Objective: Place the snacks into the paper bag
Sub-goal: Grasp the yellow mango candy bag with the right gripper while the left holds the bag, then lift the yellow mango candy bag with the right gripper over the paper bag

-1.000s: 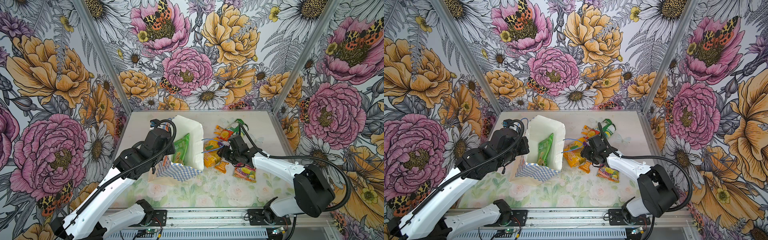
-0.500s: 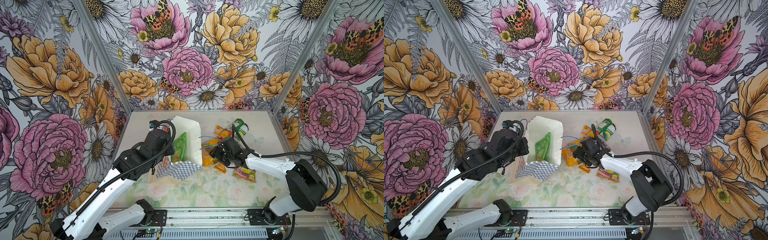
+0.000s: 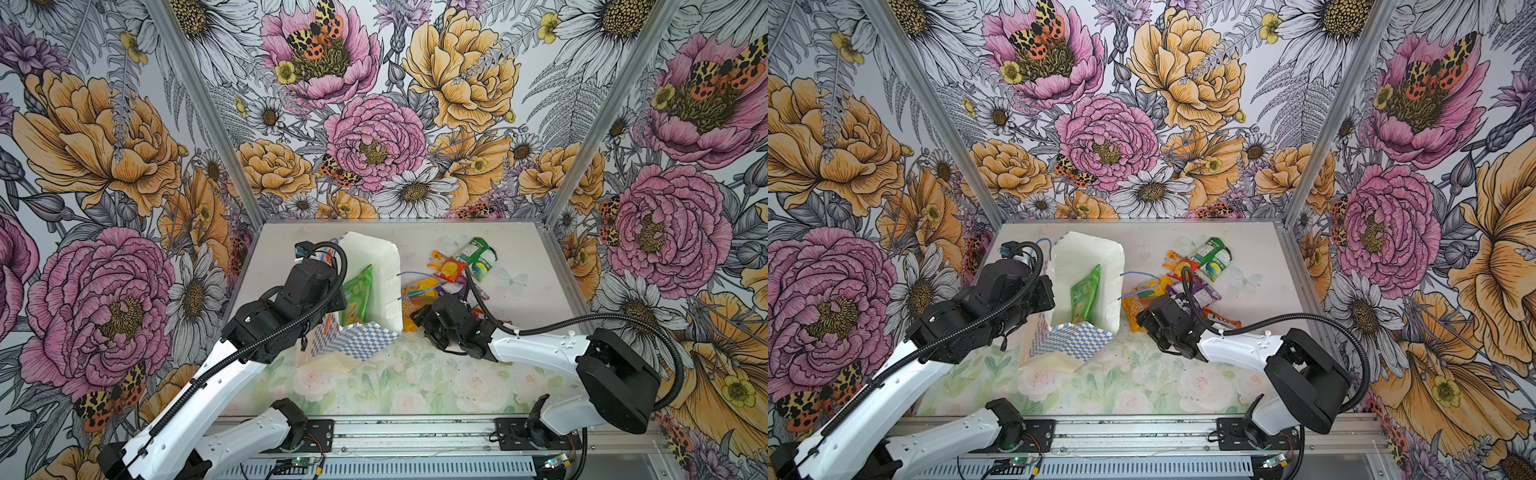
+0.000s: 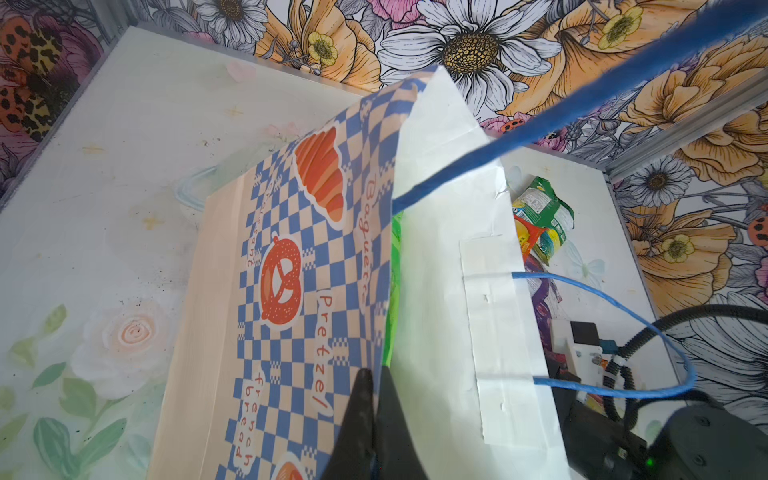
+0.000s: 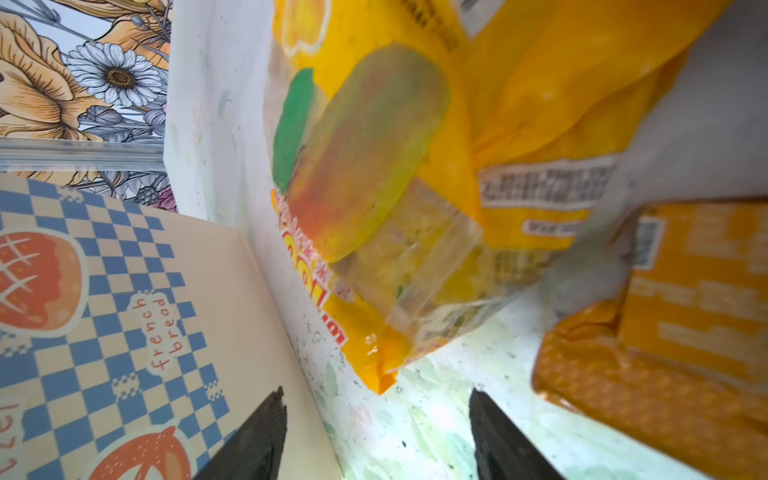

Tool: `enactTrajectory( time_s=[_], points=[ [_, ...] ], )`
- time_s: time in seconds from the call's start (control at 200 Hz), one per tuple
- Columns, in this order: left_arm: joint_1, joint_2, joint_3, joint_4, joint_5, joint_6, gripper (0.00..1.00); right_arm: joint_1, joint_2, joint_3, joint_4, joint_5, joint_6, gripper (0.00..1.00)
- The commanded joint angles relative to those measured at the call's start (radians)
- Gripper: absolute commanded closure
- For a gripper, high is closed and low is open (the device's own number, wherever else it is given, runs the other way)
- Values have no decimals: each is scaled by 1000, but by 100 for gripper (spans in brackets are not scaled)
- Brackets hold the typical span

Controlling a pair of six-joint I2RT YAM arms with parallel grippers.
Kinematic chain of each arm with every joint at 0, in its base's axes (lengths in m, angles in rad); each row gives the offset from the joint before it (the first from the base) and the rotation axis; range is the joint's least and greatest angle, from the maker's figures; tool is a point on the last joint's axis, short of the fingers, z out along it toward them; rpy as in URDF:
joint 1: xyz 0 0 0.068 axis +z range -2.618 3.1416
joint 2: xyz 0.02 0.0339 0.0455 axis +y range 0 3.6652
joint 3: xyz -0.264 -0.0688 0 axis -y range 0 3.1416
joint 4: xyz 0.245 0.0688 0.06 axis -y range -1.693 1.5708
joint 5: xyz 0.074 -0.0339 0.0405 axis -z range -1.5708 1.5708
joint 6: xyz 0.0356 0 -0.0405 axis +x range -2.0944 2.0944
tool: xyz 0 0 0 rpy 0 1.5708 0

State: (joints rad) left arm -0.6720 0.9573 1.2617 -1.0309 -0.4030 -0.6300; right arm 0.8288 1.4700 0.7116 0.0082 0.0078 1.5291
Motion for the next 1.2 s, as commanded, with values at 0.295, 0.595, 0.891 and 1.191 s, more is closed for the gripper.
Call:
enactTrajectory(
  time_s=[0.295, 0.595, 0.891, 1.191],
  points=[
    [22, -36, -21, 22, 29, -12, 100, 9, 184, -24, 218, 102, 157, 36],
    [22, -29, -25, 23, 31, -18, 100, -7, 260, -77, 298, 97, 205, 68],
    [22, -28, -26, 22, 30, -14, 100, -8, 148, -122, 259, 150, 136, 100],
    [23, -19, -30, 23, 35, -13, 100, -30, -22, -98, 116, 121, -101, 100]
  ],
)
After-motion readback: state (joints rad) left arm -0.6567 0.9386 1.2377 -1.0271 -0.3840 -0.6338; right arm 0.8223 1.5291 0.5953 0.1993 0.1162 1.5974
